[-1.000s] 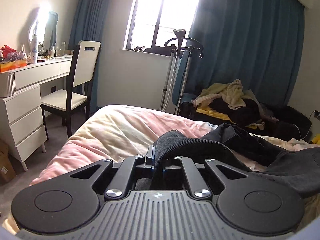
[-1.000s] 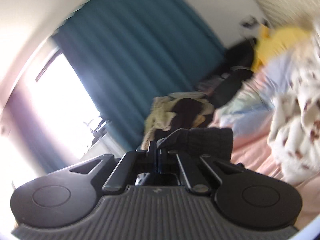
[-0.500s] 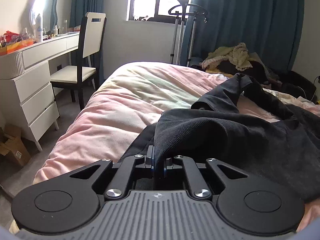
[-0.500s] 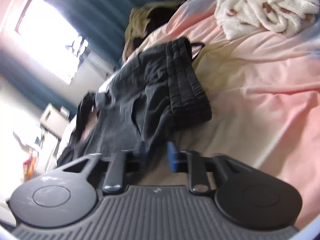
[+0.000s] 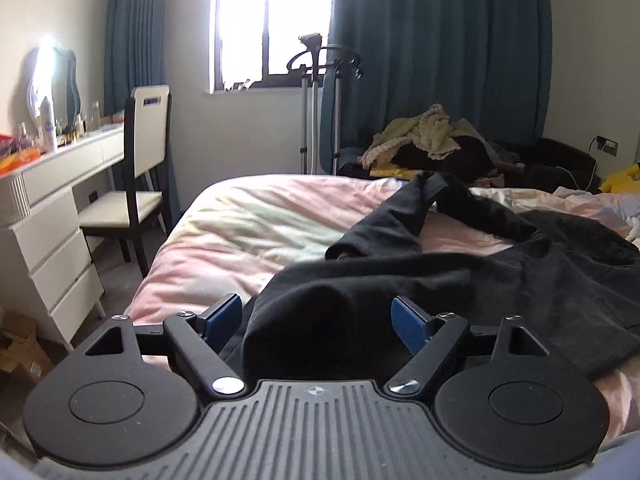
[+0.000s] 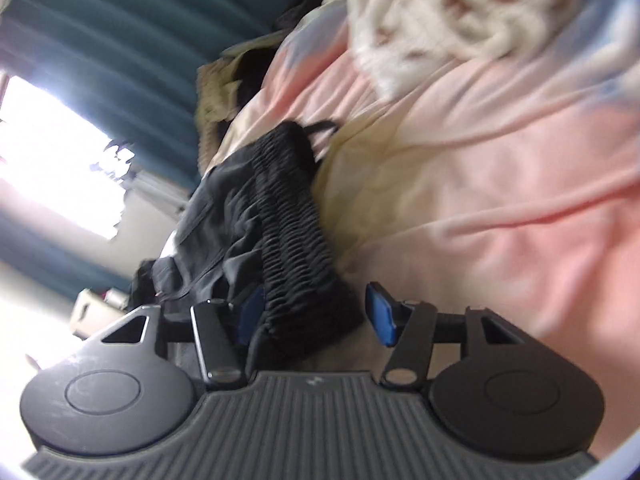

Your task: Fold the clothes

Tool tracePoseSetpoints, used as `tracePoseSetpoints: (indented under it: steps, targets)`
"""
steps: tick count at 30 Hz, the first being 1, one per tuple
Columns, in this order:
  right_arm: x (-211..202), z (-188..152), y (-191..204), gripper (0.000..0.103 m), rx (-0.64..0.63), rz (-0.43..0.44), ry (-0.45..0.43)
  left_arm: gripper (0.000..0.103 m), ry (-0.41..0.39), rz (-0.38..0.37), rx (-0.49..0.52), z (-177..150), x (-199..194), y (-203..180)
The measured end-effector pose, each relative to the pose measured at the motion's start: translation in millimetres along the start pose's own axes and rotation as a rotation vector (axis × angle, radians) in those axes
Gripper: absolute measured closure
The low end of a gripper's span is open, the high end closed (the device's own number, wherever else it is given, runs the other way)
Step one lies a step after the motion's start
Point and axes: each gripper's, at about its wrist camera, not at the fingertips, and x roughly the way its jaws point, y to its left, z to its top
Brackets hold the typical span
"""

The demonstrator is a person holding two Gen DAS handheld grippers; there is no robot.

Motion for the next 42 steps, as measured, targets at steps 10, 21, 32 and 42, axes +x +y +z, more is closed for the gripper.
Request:
tracePoseSetpoints:
  steps: [10, 21, 32, 42]
  targets:
    - [-57.1, 18.2, 115.3, 0.094, -0.33, 0.158, -0.272, 0.018, -0.106, -0.298, -0.064, 54.6, 21.7, -123.4]
    - [-32.1, -32.1, 42.5, 0.089, -0.411, -0.211, -0.028, 0.018, 0.099, -0.486, -0.018, -6.6, 81.2, -245.4]
    - [-6.5, -28.2, -1.2, 0.037, -0.041, -0.11, -0.033, 0.018, 0.121, -0.37, 0.068, -32.2, 99.7, -248.5]
    - [-14.2, -29.6, 82.0, 0.087, -0.149, -0.163, -0.249, 0.018, 0.129, -0.345, 0.033, -33.4, 100.5, -241.1]
